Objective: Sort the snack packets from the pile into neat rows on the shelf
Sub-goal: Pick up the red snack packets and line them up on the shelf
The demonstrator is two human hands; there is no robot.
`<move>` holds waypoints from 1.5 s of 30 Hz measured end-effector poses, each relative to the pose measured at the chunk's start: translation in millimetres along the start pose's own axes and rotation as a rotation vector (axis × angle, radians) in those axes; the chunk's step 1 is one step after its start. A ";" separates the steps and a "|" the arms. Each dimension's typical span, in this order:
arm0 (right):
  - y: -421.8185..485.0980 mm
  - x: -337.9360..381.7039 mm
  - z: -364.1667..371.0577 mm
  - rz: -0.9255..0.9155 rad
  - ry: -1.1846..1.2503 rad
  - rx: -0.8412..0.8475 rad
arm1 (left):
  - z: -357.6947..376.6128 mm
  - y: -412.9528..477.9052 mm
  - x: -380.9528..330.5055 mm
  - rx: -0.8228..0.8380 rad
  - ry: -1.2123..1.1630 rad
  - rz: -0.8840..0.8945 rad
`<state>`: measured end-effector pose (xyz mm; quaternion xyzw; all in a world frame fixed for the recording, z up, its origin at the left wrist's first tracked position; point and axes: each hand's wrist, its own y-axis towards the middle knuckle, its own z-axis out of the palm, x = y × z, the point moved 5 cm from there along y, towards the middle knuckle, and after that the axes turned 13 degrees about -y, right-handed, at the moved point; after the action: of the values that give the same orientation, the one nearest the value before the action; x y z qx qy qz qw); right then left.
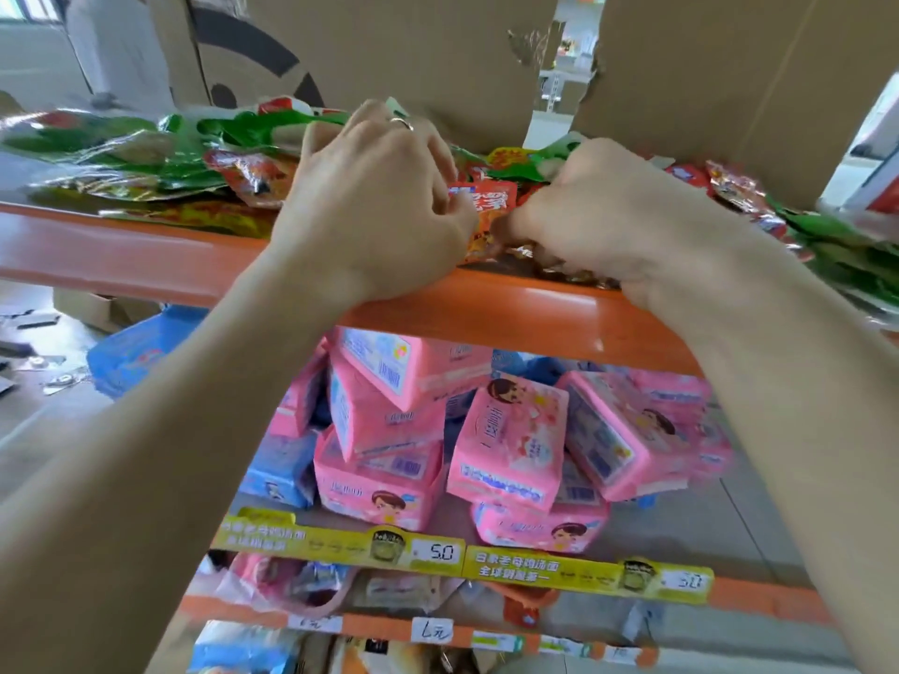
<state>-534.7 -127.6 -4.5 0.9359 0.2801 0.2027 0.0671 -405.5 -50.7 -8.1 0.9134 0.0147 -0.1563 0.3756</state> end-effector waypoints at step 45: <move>-168.4 -201.6 -108.6 -0.098 0.119 -0.493 | 71.7 26.6 -220.4 0.209 -1.287 -0.002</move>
<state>-817.1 -97.0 -15.0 0.8631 0.2708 0.3161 0.2861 -630.8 -99.4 27.5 0.6690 -0.2275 -0.6732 0.2182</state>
